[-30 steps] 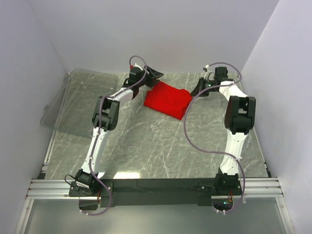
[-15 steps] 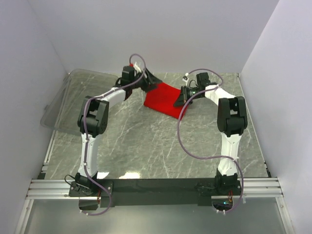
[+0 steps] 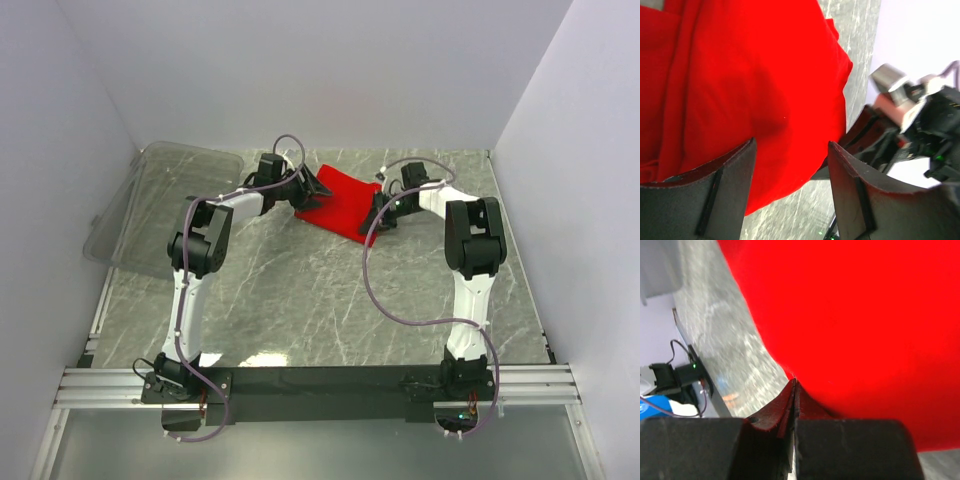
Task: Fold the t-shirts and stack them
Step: Fold the tshirt, then neatly place the folded tshirt to the corner
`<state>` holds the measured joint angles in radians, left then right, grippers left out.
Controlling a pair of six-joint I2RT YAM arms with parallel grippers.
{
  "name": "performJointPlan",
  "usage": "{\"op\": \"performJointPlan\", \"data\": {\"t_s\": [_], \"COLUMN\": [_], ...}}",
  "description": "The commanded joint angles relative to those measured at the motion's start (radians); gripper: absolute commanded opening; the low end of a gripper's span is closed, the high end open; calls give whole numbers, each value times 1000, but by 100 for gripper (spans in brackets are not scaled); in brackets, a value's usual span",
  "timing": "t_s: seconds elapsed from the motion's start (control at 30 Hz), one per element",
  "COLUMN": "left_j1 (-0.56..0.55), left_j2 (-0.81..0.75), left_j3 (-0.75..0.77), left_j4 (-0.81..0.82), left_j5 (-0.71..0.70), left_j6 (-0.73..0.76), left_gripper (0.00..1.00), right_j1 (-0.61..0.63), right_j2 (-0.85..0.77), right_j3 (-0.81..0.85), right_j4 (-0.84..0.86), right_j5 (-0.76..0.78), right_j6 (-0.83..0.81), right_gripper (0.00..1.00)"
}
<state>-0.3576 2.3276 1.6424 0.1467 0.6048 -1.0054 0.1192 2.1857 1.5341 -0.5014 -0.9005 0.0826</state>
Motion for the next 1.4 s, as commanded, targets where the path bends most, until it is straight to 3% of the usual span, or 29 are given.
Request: {"op": "performJointPlan", "data": {"t_s": [0.0,0.33,0.5,0.57,0.67,0.77,0.8,0.9,1.0,1.03,1.37], "left_j1": [-1,2,3,6,2,3,3,-1,0,6,31], "left_j2": [12,15,-49,-108,-262,-393,-418,-575,-710,-741,-1043], "left_j3": [37,36,11,7,-82,-137,-144,-226,-343,-396,-641], "left_j4": [-13,40,119,68,40,12,-5,-15,-6,-4,-70], "left_j5": [-2,9,41,-23,-257,-354,-402,-505,-601,-602,-678], "left_j6": [39,33,74,141,259,336,364,442,484,487,439], "left_gripper": [64,64,66,67,69,70,71,78,87,88,88], "right_j1": [-9,-21,-33,-38,-64,-92,-98,-105,-98,-87,-38], "right_j2": [-15,-56,-202,-265,-341,-408,-424,-474,-463,-445,-242], "right_j3": [-52,-89,-86,-118,-189,-261,-281,-359,-380,-379,-247], "right_j4": [-35,-72,-123,-115,-65,19,49,158,230,242,327], "right_j5": [3,-58,-69,-29,49,133,171,225,300,390,427], "right_j6": [-33,-116,-210,-205,-170,-85,-54,38,185,224,456], "right_gripper": [0,0,0,5,18,38,52,68,69,69,69]}}
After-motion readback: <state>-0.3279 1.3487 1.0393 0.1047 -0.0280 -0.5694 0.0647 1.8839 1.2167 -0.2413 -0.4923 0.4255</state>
